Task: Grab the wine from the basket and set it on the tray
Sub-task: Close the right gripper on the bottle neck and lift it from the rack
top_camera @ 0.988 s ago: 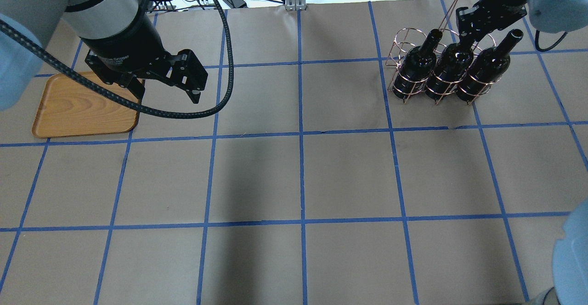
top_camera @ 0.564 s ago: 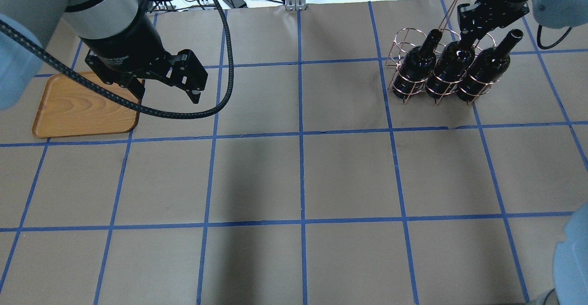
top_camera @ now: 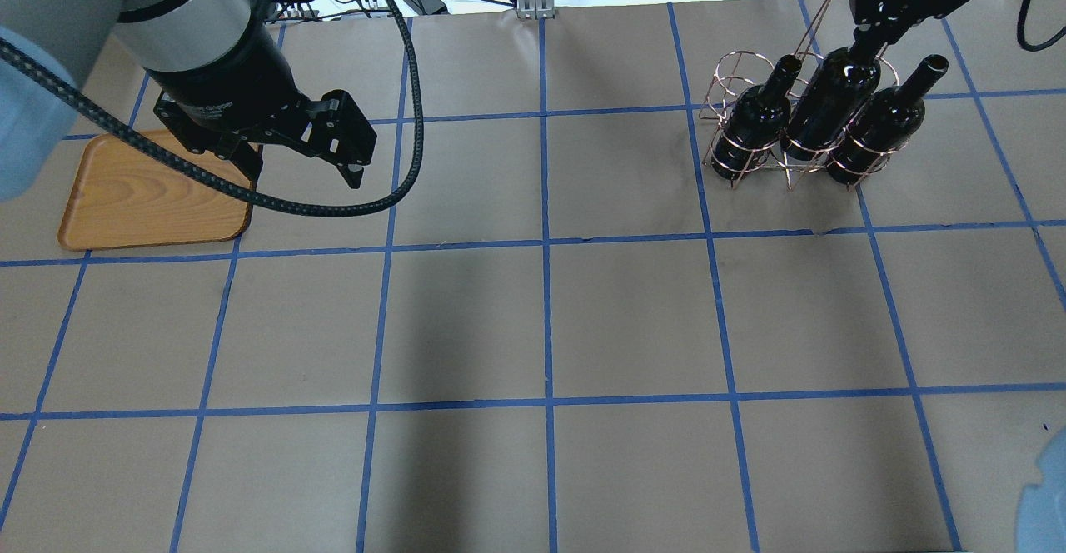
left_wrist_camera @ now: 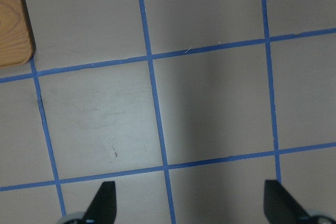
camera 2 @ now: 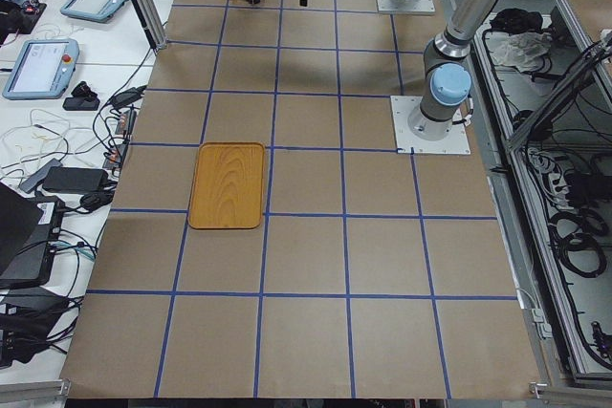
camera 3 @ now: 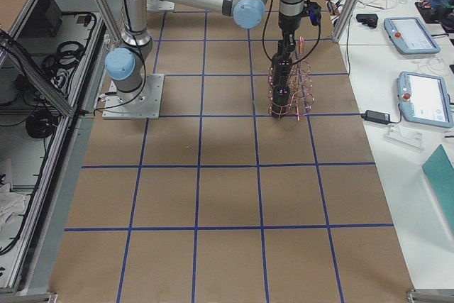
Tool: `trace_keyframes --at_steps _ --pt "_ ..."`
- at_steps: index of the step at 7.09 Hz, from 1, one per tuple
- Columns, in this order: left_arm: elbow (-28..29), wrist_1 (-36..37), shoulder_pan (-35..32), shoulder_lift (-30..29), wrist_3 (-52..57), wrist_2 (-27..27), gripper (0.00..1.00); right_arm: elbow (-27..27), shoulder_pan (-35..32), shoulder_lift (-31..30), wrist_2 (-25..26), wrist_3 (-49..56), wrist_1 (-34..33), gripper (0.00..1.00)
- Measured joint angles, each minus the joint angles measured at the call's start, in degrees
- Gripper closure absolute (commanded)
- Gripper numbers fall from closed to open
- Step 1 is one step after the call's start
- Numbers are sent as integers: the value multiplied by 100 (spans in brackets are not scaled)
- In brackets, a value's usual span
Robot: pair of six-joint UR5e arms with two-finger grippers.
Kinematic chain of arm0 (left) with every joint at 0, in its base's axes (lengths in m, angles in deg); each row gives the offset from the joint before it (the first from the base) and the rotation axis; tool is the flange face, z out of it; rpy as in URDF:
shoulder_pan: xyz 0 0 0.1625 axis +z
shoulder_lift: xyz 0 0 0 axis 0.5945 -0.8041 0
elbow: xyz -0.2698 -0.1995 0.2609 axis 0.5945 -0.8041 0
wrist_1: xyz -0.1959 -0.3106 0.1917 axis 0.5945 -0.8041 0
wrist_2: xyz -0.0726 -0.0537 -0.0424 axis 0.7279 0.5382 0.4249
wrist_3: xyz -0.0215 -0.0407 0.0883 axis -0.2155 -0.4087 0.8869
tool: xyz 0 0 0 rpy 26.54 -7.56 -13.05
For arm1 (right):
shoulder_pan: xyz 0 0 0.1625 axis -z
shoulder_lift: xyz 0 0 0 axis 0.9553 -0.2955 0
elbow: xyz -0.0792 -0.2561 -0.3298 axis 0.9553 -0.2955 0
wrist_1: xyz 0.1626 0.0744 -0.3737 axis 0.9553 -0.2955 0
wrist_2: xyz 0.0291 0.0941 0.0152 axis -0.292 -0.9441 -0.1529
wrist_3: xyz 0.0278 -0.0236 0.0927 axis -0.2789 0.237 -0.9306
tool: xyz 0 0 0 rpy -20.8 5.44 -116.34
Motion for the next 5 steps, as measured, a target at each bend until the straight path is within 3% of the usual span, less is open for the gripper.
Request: trace_keyframes --at_steps 5 --pt "4 0 0 3 12 -1 0 -122 -103 -849 170 -175 1235 100"
